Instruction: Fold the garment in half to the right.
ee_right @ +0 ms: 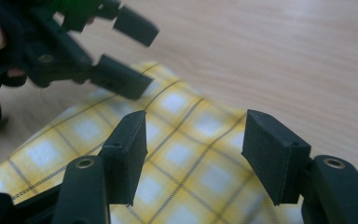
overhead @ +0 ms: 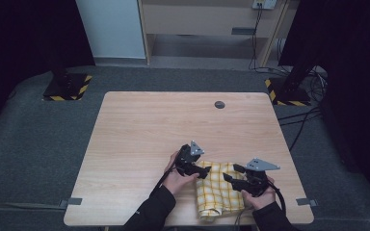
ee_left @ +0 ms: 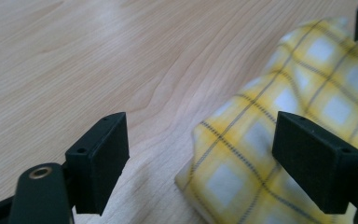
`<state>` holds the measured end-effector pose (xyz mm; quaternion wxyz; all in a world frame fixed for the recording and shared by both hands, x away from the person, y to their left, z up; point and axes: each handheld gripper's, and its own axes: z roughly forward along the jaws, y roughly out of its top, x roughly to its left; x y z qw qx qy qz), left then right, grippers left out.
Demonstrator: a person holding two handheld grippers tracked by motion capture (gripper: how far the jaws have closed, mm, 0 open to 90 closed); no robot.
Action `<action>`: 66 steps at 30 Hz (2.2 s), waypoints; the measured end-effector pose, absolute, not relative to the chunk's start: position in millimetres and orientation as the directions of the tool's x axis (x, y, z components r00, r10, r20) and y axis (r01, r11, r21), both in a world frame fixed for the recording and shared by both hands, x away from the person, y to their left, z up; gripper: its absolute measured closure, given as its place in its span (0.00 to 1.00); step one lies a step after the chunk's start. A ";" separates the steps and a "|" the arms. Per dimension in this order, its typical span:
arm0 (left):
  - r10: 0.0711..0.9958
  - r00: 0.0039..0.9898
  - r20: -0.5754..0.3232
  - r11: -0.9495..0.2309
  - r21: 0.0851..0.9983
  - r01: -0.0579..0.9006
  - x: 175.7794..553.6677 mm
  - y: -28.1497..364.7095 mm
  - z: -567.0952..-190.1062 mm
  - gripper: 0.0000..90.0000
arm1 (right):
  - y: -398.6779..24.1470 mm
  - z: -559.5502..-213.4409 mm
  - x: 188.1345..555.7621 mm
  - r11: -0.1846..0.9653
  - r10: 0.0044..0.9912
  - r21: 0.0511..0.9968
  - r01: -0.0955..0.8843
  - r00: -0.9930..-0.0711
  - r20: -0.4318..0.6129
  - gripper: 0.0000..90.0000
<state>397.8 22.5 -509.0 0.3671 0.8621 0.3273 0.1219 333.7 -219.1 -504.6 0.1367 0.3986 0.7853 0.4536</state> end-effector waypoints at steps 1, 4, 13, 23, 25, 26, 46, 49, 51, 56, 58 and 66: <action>0.654 0.755 -0.042 -0.514 0.708 0.485 398.7 23.3 -510.9 0.19 | -216.5 -508.4 334.8 0.284 0.749 0.809 0.515 -0.646 0.148 0.44; 0.655 0.753 -0.059 -0.503 0.710 0.493 399.1 27.0 -514.5 0.18 | -216.1 -519.0 339.1 0.304 0.757 0.781 0.545 -0.636 0.149 0.44; 0.656 0.751 -0.072 -0.495 0.711 0.500 396.0 32.2 -516.4 0.18 | -220.1 -526.4 342.4 0.291 0.764 0.760 0.581 -0.619 0.181 0.41; 0.671 0.738 -0.071 -0.486 0.710 0.509 393.5 42.3 -514.2 0.18 | -185.9 -502.8 311.9 0.346 0.654 0.789 0.508 -0.733 0.185 0.37; 0.670 0.740 -0.063 -0.495 0.705 0.508 393.5 42.0 -515.5 0.18 | -175.8 -506.7 305.1 0.380 0.627 0.775 0.505 -0.756 0.185 0.38; 0.668 0.742 -0.057 -0.501 0.702 0.506 393.6 41.9 -515.7 0.18 | -172.4 -508.9 302.4 0.387 0.617 0.771 0.505 -0.763 0.190 0.38; 0.707 0.700 -0.101 -0.436 0.717 0.544 404.3 39.9 -515.0 0.18 | -177.9 -522.9 277.0 0.448 0.592 0.753 0.483 -0.791 0.155 0.38; 0.706 0.704 -0.080 -0.456 0.709 0.538 404.1 37.6 -517.5 0.18 | -180.8 -527.1 280.1 0.443 0.592 0.743 0.502 -0.786 0.178 0.38; 0.705 0.705 -0.079 -0.458 0.708 0.537 404.1 37.6 -518.0 0.18 | -180.4 -530.3 281.2 0.452 0.591 0.738 0.502 -0.788 0.175 0.38; 0.703 0.707 -0.081 -0.447 0.722 0.528 399.4 40.6 -512.8 0.18 | -182.5 -522.8 280.8 0.438 0.587 0.754 0.489 -0.791 0.172 0.36; 0.697 0.712 -0.081 -0.451 0.723 0.524 396.8 40.8 -512.0 0.18 | -186.4 -515.4 282.3 0.425 0.598 0.769 0.477 -0.786 0.158 0.34; 0.705 0.702 -0.102 -0.451 0.700 0.554 401.8 38.9 -520.6 0.16 | -207.0 -531.5 296.1 0.427 0.653 0.729 0.535 -0.740 0.161 0.35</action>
